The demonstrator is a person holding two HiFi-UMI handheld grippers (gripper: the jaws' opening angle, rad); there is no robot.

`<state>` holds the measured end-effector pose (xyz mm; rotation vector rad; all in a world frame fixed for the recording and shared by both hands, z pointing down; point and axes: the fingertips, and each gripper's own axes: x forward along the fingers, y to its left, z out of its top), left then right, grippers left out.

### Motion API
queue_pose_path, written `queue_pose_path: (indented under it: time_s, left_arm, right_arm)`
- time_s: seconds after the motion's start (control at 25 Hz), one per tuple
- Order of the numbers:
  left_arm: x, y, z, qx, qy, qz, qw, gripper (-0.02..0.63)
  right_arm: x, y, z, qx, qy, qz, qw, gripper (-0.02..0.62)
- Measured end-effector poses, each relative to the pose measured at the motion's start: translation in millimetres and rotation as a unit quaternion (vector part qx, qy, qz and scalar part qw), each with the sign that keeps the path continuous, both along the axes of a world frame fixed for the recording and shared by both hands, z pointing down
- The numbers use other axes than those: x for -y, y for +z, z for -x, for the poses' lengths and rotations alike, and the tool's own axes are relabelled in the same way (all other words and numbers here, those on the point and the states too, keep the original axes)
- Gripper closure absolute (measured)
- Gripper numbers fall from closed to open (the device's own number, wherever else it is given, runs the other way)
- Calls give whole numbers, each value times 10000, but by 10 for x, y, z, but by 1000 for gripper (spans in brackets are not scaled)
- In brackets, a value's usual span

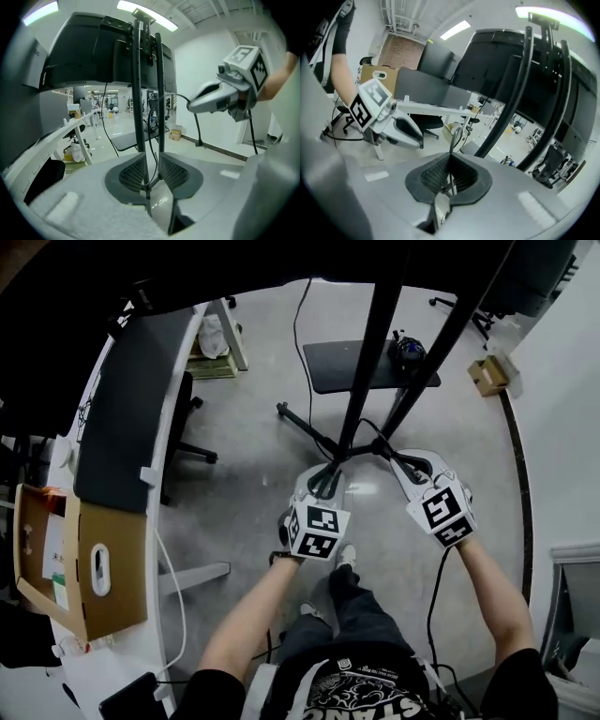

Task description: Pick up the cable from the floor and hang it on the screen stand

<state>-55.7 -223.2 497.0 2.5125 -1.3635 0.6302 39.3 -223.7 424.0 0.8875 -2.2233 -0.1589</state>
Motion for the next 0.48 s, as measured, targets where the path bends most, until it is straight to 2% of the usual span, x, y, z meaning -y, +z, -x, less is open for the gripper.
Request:
queue_pose_path:
  time_s: [0.24, 0.32, 0.48]
  left_arm:
    - [90, -386, -106, 113, 228, -190, 9995, 497]
    - [132, -503, -173, 108, 286, -246, 9992, 468]
    - [281, -764, -303, 152, 356, -479, 9981, 456]
  right_arm:
    - [84, -1212, -44, 122, -103, -812, 9966, 584]
    - [81, -1577, -44, 153, -118, -1021, 9946, 584]
    - [164, -2241, -108, -26, -265, -1590, 9869, 583]
